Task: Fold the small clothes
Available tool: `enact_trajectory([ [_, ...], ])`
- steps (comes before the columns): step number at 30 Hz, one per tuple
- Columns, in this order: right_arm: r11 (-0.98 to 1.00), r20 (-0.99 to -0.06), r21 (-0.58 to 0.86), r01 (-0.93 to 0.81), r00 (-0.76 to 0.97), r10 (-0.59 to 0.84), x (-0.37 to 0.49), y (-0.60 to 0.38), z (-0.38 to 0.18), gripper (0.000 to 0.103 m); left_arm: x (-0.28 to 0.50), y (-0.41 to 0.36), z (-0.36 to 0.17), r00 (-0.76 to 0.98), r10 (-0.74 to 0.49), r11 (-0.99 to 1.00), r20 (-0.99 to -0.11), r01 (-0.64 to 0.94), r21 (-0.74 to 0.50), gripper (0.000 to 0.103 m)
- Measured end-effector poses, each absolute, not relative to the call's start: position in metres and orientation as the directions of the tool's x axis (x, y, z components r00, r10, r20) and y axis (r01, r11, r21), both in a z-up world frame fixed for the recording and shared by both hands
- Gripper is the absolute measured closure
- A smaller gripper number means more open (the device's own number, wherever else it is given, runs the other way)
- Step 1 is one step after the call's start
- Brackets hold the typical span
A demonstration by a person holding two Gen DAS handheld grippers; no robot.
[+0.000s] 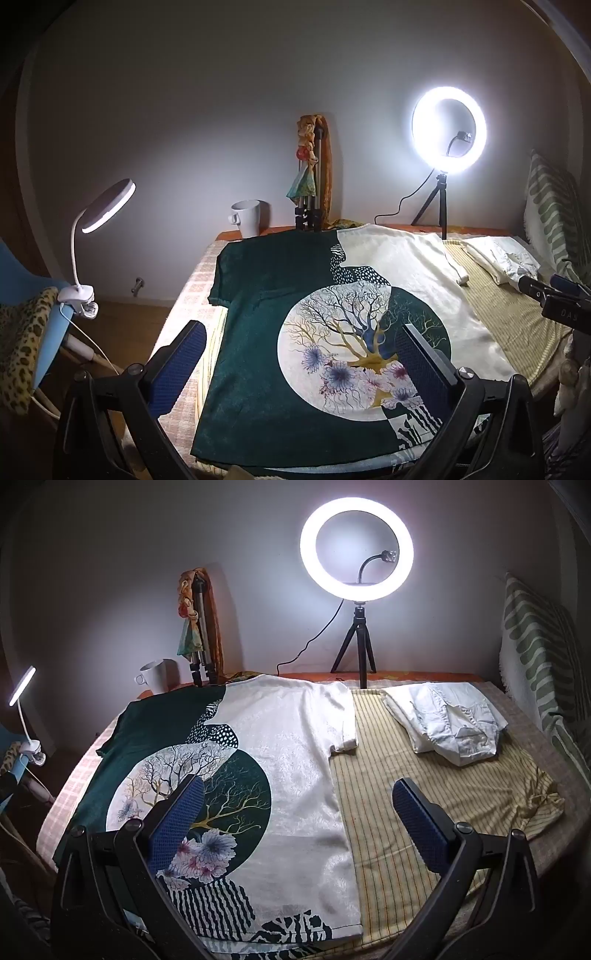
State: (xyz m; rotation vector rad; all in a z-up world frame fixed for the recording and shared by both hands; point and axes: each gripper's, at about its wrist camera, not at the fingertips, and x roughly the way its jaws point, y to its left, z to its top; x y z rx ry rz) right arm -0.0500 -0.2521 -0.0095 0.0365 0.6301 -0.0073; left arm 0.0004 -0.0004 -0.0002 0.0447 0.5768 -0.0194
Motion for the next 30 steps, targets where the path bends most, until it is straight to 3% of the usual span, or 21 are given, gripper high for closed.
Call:
enact_trajectory([
  [30,1.000,-0.584,0.022,0.009,0.812,0.005,-0.050,-0.245,-0.008,0.000,-0.002,0.015,0.005,0.856,0.017,1.000,-0.517,-0.019,0.002,0.000],
])
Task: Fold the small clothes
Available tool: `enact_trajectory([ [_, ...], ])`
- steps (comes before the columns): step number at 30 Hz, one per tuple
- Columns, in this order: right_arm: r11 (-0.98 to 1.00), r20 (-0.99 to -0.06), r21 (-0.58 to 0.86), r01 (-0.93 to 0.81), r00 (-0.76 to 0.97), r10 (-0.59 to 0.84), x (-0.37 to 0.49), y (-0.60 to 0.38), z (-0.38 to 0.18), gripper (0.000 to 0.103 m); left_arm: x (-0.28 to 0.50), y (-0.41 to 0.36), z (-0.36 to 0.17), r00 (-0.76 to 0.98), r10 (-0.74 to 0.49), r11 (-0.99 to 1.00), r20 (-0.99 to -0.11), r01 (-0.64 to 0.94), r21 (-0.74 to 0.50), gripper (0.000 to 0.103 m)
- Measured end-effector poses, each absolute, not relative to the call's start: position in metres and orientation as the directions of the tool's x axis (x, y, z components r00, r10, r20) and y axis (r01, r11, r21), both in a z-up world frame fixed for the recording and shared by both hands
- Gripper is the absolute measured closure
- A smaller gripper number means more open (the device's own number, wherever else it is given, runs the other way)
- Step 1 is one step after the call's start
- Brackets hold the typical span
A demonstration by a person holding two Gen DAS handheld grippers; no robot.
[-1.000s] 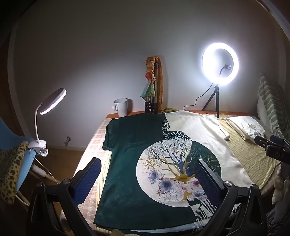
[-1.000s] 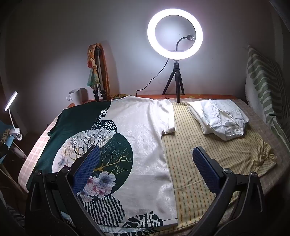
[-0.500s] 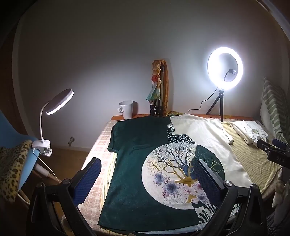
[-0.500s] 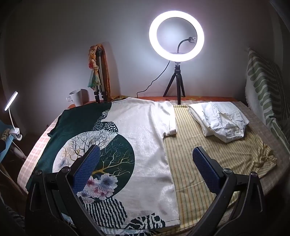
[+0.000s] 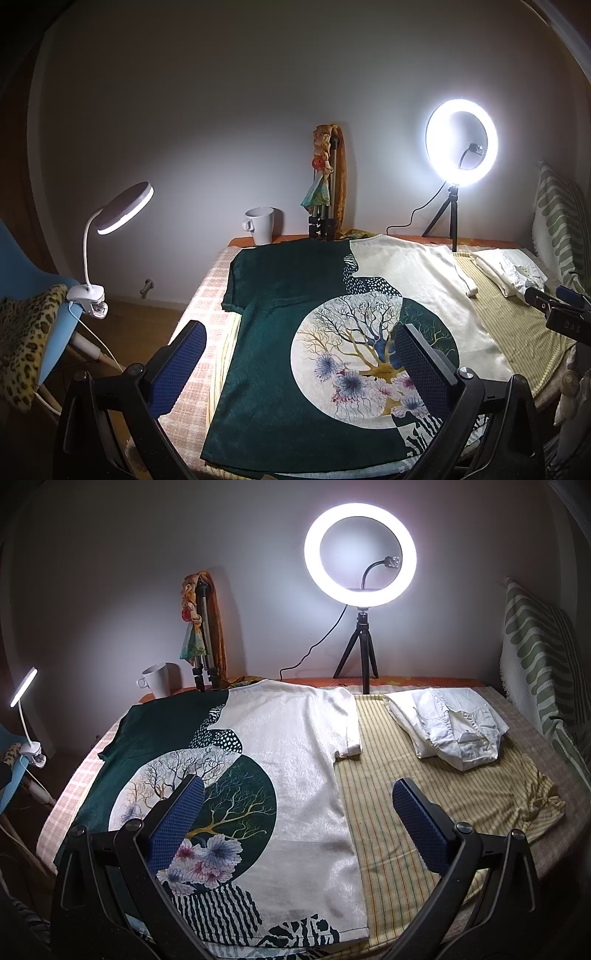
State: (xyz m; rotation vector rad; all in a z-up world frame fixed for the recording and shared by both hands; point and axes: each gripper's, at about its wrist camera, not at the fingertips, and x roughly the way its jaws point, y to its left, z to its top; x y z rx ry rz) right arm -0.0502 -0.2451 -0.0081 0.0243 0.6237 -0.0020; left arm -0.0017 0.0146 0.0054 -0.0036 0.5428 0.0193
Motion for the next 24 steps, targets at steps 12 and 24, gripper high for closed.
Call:
enact_trajectory([
  [12,1.000,-0.584,0.024,0.009,0.812,0.007,-0.0500,-0.2457,-0.0094,0.000,-0.0024,0.0129,0.0054,0.860,0.026,1.000,-0.510,-0.024,0.011,0.000],
  [24,1.000,-0.582,0.026,0.010,0.813,0.007,-0.0498,-0.2443,-0.0095,0.000,-0.0035,0.0111,0.0049,0.859,0.034,0.999,-0.511,-0.027,0.022,0.000],
])
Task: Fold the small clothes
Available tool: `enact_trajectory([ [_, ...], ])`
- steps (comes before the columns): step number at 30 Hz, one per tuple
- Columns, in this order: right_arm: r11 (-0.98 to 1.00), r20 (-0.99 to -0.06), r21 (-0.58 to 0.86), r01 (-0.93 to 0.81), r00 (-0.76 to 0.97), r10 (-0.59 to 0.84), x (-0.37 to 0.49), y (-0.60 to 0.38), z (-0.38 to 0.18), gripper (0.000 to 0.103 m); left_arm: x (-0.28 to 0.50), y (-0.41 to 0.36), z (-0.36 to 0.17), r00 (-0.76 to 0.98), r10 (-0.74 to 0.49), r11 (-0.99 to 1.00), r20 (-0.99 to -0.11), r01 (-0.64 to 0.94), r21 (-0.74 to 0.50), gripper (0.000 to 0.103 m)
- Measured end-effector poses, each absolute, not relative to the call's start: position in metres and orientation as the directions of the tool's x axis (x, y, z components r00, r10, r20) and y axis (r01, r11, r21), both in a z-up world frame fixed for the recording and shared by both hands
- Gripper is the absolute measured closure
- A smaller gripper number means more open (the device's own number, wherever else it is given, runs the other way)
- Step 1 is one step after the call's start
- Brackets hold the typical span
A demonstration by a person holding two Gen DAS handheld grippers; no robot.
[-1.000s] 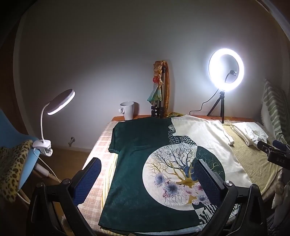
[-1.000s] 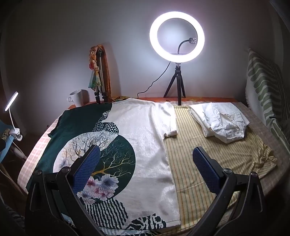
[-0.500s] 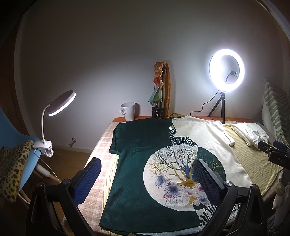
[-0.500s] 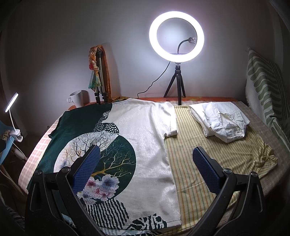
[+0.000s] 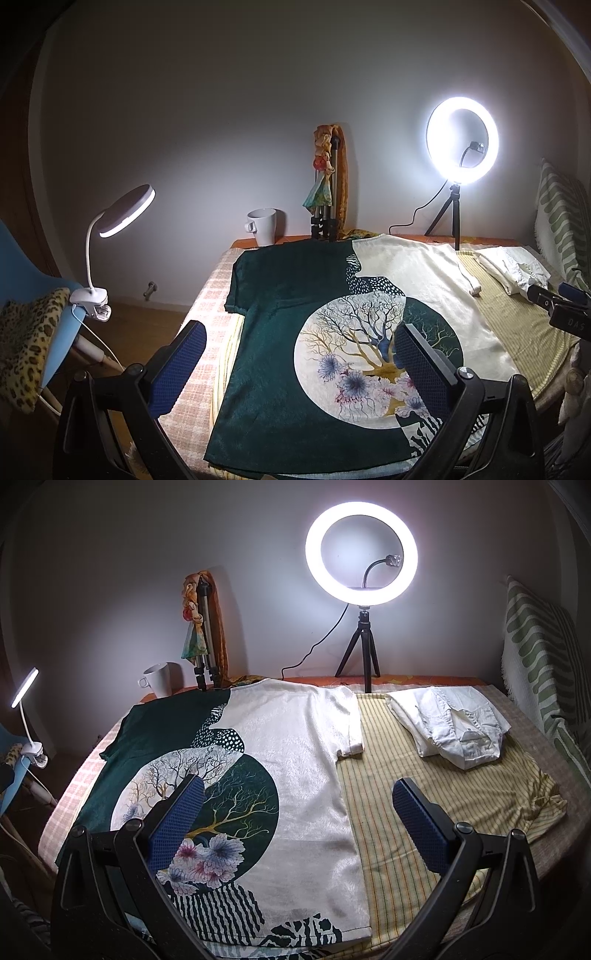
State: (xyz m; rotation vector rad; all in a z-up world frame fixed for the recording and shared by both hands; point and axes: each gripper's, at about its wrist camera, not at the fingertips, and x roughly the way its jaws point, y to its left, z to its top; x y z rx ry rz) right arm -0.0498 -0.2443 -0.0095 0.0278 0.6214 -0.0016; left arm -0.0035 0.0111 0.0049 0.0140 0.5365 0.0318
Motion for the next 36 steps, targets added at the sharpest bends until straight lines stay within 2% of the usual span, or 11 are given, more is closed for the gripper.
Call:
enact_trajectory([
  [36,1.000,-0.583,0.027,0.007,0.813,0.010,-0.0481,-0.2387,-0.0091,0.000,-0.0033,0.0188,0.0012,0.856,0.045,0.999,-0.515,-0.034,0.030,0.000],
])
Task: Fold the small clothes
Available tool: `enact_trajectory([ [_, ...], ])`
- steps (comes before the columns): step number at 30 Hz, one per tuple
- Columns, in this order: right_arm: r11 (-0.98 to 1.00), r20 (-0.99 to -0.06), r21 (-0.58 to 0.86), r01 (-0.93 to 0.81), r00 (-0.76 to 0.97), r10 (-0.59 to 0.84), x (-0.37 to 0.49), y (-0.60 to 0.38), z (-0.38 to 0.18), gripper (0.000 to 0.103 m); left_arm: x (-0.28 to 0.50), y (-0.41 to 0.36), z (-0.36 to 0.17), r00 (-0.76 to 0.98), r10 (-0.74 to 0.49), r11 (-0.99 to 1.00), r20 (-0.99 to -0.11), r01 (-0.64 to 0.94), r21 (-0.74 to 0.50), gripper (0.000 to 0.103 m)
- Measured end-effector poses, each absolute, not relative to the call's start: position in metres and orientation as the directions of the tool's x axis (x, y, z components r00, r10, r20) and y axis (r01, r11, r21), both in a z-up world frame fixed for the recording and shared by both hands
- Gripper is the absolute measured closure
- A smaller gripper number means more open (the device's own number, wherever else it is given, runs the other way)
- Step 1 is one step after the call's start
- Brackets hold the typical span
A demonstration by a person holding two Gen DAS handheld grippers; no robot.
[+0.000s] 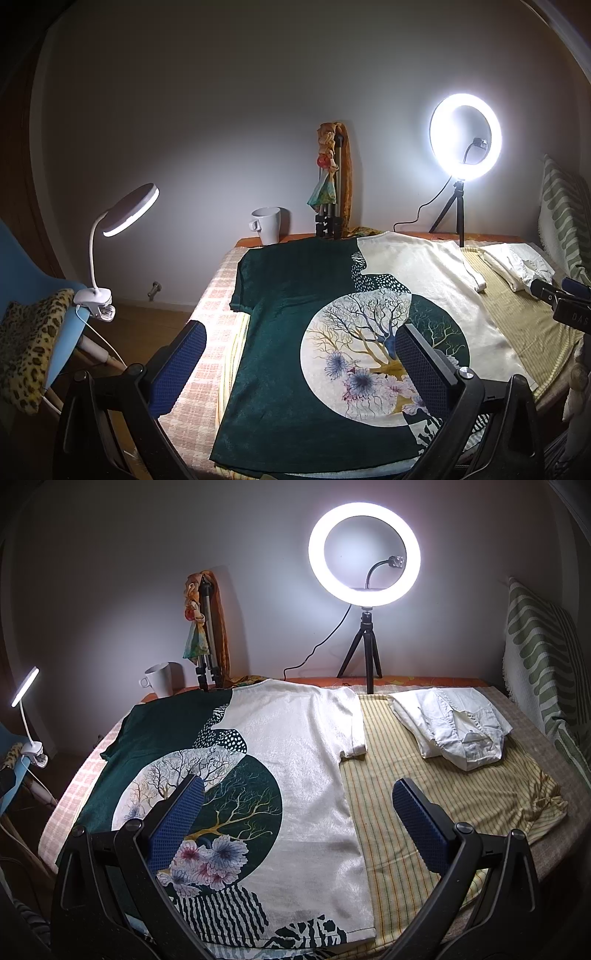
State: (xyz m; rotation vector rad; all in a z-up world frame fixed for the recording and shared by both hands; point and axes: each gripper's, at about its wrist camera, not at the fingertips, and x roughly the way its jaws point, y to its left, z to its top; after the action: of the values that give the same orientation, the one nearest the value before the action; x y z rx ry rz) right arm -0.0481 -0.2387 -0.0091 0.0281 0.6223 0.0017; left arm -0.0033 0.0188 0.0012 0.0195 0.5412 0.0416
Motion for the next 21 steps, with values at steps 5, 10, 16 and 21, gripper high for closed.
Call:
enact_trajectory([
  [5,1.000,-0.581,0.028,0.012,0.814,0.007,-0.046,-0.236,-0.010,0.000,-0.003,0.025,-0.002,0.853,0.054,0.999,-0.519,-0.043,0.032,0.000],
  [10,1.000,-0.579,0.029,0.008,0.815,0.010,-0.043,-0.230,-0.008,0.000,-0.004,0.029,-0.003,0.850,0.066,0.998,-0.522,-0.056,0.036,0.000],
  [16,0.999,-0.578,0.041,-0.022,0.815,0.042,-0.039,-0.218,-0.009,0.000,-0.004,0.037,-0.008,0.843,0.088,0.996,-0.531,-0.076,0.045,0.000],
  [21,0.997,-0.566,-0.014,-0.071,0.823,0.051,-0.034,-0.197,-0.006,0.000,-0.001,0.054,-0.016,0.824,0.099,0.995,-0.558,-0.099,0.030,0.002],
])
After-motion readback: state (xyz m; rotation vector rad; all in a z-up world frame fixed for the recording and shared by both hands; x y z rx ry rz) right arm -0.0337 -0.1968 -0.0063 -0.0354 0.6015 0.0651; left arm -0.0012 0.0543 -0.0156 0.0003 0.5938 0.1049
